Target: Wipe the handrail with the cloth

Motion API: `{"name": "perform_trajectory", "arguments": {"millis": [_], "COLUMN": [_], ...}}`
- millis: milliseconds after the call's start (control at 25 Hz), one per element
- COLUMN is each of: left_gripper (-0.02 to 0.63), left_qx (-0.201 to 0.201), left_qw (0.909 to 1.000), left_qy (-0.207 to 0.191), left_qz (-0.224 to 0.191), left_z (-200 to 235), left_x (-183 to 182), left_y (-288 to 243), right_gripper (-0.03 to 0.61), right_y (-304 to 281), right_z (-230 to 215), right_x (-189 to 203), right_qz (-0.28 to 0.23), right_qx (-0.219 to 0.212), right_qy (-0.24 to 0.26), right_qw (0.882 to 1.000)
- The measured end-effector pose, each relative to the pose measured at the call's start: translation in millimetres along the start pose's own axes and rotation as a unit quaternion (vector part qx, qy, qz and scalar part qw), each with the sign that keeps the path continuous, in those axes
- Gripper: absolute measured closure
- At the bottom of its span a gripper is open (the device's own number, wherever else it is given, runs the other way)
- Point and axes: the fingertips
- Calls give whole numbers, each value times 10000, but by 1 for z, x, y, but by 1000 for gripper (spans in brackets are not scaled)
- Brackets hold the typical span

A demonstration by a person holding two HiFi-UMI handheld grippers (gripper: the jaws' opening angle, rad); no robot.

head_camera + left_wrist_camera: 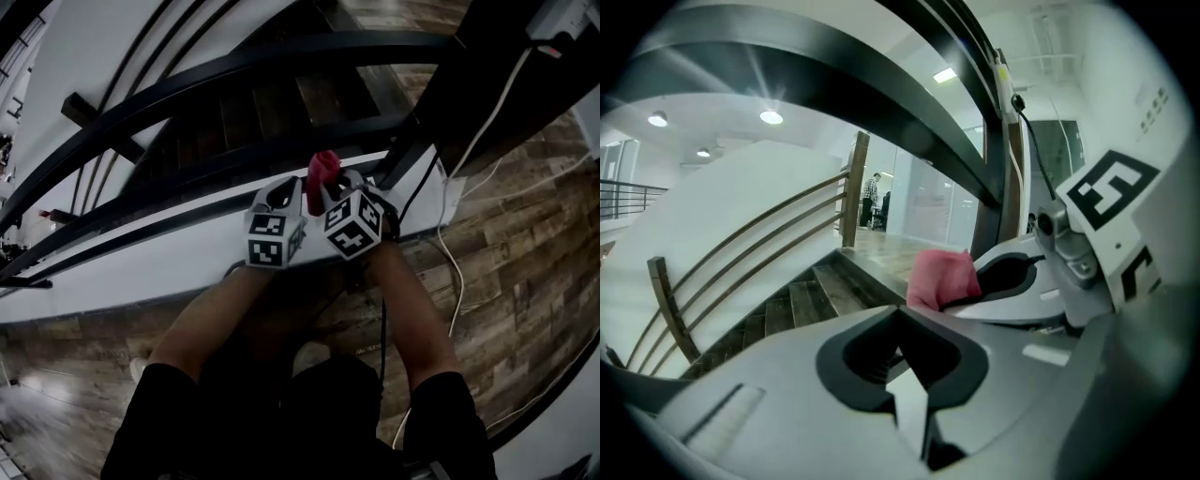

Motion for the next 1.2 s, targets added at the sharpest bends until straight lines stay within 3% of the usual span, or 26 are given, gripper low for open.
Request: {"name": "perform_trajectory", "arguments": {"millis": [240,720,960,1200], "left_gripper": [614,614,614,614], "left_qx": [192,598,1059,1089], "left_qw": [9997,9981,9937,9935], "left_qy": [-39,45,-367,-324], "left_qz": [-126,-103,-24,51], "left_z": [-10,-48,-70,-62], "left_x": [-7,-11,-8,-8], "left_y": [-7,-23,-23,-11], "right_gripper": [537,537,537,537], "right_y": [9,30,35,37], "right_z": [-20,-72,-89,-97], "right_x": [11,47,59,71], "right_qz": [23,262,528,765], "right_qx": [44,640,953,1377], "right_qy": [-417,-903,-1145,-1104], "right_qw": [9991,9935,9874,9813]}}
Point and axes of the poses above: the fingertips, and each gripper's own axes: y backward along the fingers, z to its left, x out of its underside, and after that the axes turned 10 degrees about -z, right-handed
